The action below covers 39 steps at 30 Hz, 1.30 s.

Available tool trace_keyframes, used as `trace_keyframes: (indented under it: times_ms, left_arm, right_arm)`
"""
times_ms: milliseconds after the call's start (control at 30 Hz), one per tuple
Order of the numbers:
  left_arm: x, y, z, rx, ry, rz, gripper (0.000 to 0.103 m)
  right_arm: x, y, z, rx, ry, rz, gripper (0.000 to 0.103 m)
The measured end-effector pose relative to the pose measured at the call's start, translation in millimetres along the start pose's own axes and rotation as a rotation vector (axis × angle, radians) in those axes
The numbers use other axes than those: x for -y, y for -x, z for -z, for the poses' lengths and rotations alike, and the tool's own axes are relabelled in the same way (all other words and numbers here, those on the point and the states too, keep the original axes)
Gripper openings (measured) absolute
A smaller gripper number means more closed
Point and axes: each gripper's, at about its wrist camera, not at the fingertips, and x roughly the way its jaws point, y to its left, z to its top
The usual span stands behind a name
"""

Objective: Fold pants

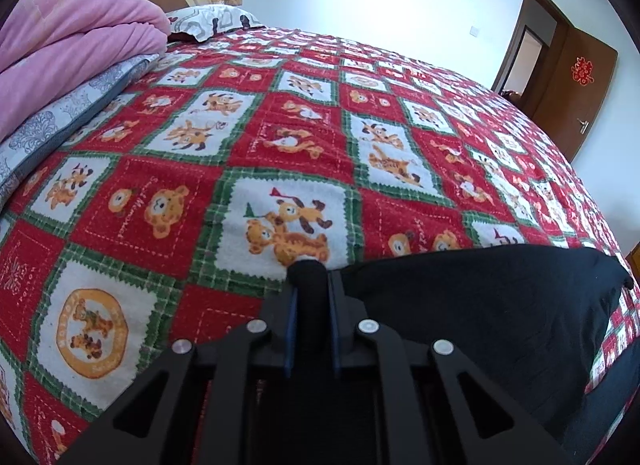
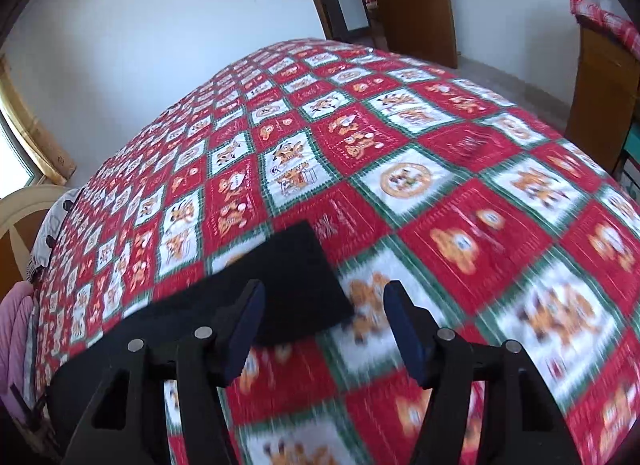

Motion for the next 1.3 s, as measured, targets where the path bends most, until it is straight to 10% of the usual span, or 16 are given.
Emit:
trace_keyframes:
  times_ms: [433, 633, 1300]
  left_arm:
    - [4, -2, 0, 0.008, -0.025, -0.028, 0.013]
    - [15, 2, -2, 0.028, -0.073, -0.07, 0.011]
    - [1, 86, 2, 0.296, -0.001, 0.144, 0.011]
  right_arm:
    - [-28, -106, -40, -0.152, 0.125, -0.02, 0.063]
    - [-44, -124, -34, -0.18, 0.229, -0.012, 0.013]
    - [-34, 53, -24, 0.297, 0.238, -0.177, 0.01]
